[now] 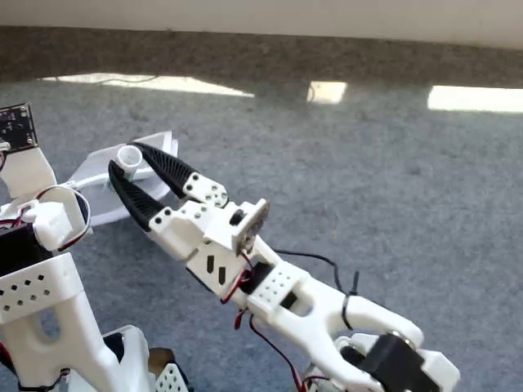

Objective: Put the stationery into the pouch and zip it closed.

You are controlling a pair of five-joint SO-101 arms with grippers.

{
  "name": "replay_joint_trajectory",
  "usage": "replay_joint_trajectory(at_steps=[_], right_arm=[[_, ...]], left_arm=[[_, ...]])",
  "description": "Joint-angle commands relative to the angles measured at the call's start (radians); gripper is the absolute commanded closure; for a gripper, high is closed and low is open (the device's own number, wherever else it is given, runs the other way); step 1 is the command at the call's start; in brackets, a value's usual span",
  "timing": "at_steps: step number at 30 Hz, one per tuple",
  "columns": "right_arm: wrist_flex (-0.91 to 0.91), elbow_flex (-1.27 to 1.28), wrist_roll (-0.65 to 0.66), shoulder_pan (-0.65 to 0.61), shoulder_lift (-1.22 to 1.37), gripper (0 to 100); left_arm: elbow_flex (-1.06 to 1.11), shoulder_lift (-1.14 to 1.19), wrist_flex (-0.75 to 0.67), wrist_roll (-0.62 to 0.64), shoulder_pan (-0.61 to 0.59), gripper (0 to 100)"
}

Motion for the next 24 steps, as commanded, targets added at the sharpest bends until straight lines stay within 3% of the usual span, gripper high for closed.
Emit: replay_joint_trajectory(at_steps=[1, 5, 10, 19, 24], right_arm=[[-0.056, -0.058, 0.011, 0.018, 0.067, 99.4], [-0.107, -0.053, 0.055, 0.016, 0.124, 97.6], [-0.116, -0.045, 0.232, -0.041, 0.124, 83.4], [-0.117, -0.004, 0.258, -0.082, 0.117, 82.3], [-0.111, 0.047, 0.252, -0.079, -0.008, 82.3]], left_arm=[[-0.005, 0.012, 0.002, 0.005, 0.019, 100], [-0.005, 0.012, 0.002, 0.005, 0.019, 100], [-0.005, 0.012, 0.0, 0.005, 0.019, 100], [-0.004, 0.012, 0.0, 0.003, 0.016, 100], [-0.004, 0.012, 0.0, 0.003, 0.016, 100]])
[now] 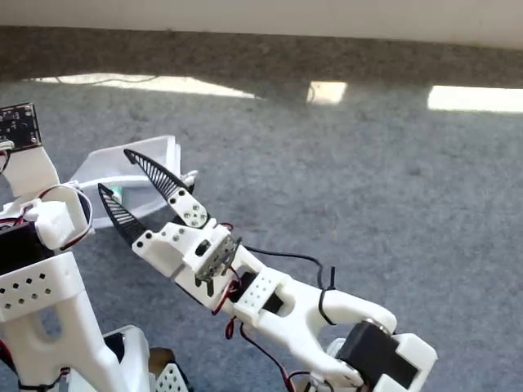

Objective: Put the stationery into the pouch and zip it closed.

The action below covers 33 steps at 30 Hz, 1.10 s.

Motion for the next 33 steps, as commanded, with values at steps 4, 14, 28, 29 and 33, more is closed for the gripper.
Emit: replay_joint_trajectory(at_steps=[4, 14, 28, 29, 33], right_arm=[[0.068, 0.107, 0.005, -0.007, -0.226, 82.3], [0.526, 0.134, -0.15, 0.136, -0.541, 82.3], [1.055, 0.403, -0.18, 0.142, -1.066, 82.3], [1.075, 0.424, -0.18, 0.142, -1.099, 82.3], [1.181, 0.461, -0.181, 0.143, -1.158, 82.3]], left_arm=[[-0.004, 0.005, -0.002, 0.003, 0.016, 100], [-0.002, 0.007, -0.005, 0.003, 0.015, 100], [0.002, 0.01, -0.005, 0.003, 0.015, 100], [0.008, 0.01, -0.006, 0.003, 0.015, 100], [0.024, 0.008, -0.025, 0.003, 0.015, 100]])
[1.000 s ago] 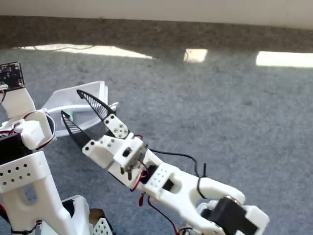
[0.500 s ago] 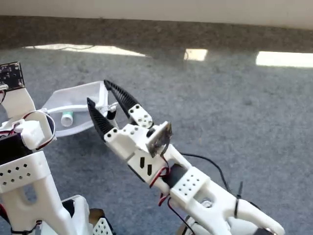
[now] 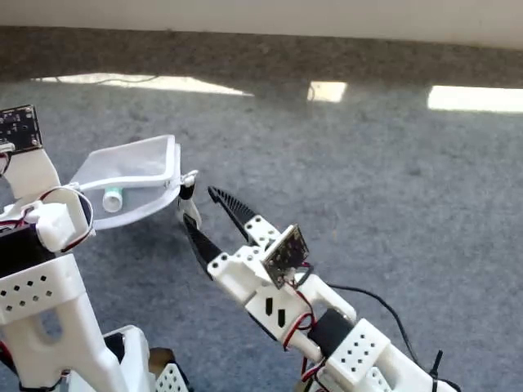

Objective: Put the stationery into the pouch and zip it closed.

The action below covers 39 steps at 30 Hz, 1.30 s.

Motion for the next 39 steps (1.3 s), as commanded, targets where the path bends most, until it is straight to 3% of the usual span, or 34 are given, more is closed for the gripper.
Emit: replay_joint_trajectory(at_steps=[1, 8, 16, 22, 39], right_arm=[[0.053, -0.004, -0.009, 0.007, -0.038, 82.5], [-0.093, -0.008, -0.034, 0.01, 0.189, 82.6], [-0.234, -0.231, -0.147, 0.05, 0.607, 82.6], [-0.357, -0.346, -0.15, 0.054, 0.834, 82.6], [-0.426, -0.404, -0.149, 0.096, 0.952, 88.9]], left_arm=[[0.004, 0.015, -0.023, 0.003, 0.015, 100], [0.002, 0.013, -0.018, 0.003, 0.015, 100], [0.004, 0.013, -0.017, 0.003, 0.015, 100], [0.004, 0.013, -0.017, 0.003, 0.015, 100], [0.005, 0.013, -0.018, 0.002, 0.015, 100]])
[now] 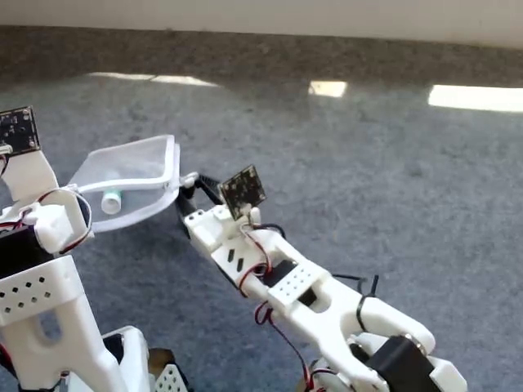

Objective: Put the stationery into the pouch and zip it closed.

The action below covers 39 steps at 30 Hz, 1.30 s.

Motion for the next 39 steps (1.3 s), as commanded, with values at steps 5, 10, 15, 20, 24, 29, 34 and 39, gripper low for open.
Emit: replay_joint_trajectory(at_steps=[5, 10, 15, 20, 24, 29, 34, 39], right_arm=[[-0.022, -0.056, -0.008, 0.015, -0.004, 88.9], [-0.022, -0.054, -0.008, 0.018, -0.018, 92.5], [-0.015, -0.044, -0.008, 0.018, -0.147, 99.5], [0.156, 0.028, -0.006, 0.018, -0.32, 99.5], [0.32, 0.036, 0.097, 0.01, -0.463, 99.5], [0.522, 0.05, 0.17, 0.001, -0.616, 99.5], [0.685, 0.05, 0.219, -0.018, -0.716, 99.5], [0.848, 0.05, 0.295, -0.102, -0.8, 99.5]], left_arm=[[-0.001, 0.012, -0.017, 0.002, 0.016, 100], [-0.001, 0.012, -0.017, 0.002, 0.016, 100], [-0.001, 0.012, -0.017, -0.003, 0.015, 100], [-0.007, 0.012, -0.025, -0.005, 0.015, 100], [-0.008, 0.012, -0.064, -0.006, 0.015, 99], [-0.021, 0.01, -0.086, -0.057, 0.019, 91], [-0.079, 0.01, -0.089, -0.06, 0.021, 80], [-0.111, 0.01, -0.173, -0.06, 0.025, 79]])
